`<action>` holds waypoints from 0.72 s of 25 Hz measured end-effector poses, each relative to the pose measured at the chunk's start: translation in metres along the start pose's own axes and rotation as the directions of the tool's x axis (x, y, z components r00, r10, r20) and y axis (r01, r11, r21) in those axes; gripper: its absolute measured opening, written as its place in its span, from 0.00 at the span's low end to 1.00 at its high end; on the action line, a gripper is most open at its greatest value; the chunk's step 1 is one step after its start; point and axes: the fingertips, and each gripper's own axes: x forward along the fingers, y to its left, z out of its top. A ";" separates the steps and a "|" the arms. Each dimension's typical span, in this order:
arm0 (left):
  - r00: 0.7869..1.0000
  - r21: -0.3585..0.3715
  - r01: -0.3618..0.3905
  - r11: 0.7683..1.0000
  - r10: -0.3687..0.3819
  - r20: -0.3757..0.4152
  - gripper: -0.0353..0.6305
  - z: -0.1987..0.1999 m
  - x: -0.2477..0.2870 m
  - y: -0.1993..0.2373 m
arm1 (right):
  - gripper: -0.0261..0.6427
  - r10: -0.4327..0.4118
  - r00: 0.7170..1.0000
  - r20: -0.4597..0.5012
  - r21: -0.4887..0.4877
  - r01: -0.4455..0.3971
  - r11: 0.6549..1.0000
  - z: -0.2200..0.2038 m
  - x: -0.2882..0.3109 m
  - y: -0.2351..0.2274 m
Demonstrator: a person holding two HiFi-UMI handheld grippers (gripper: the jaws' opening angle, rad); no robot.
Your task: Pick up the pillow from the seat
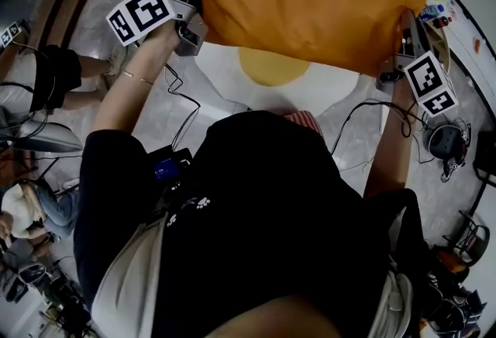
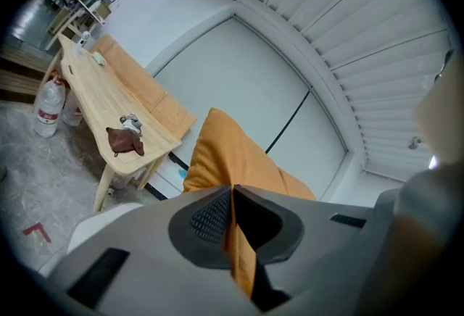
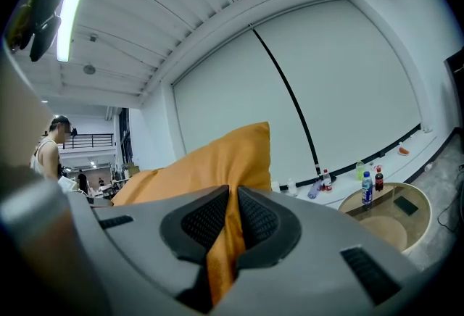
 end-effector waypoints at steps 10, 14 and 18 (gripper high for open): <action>0.999 -0.011 -0.009 1.000 0.009 0.032 0.08 0.001 -0.015 0.014 | 0.11 0.043 0.999 0.022 0.009 -0.044 0.999 -0.001 0.001 0.019; 0.999 -0.018 -0.011 1.000 0.012 0.038 0.08 0.002 -0.020 0.012 | 0.11 0.045 0.999 0.022 0.001 -0.045 0.999 0.001 0.000 0.021; 0.999 -0.019 -0.016 1.000 0.016 0.036 0.08 0.002 -0.021 0.013 | 0.11 0.050 0.999 0.020 0.009 -0.050 0.999 0.000 0.001 0.021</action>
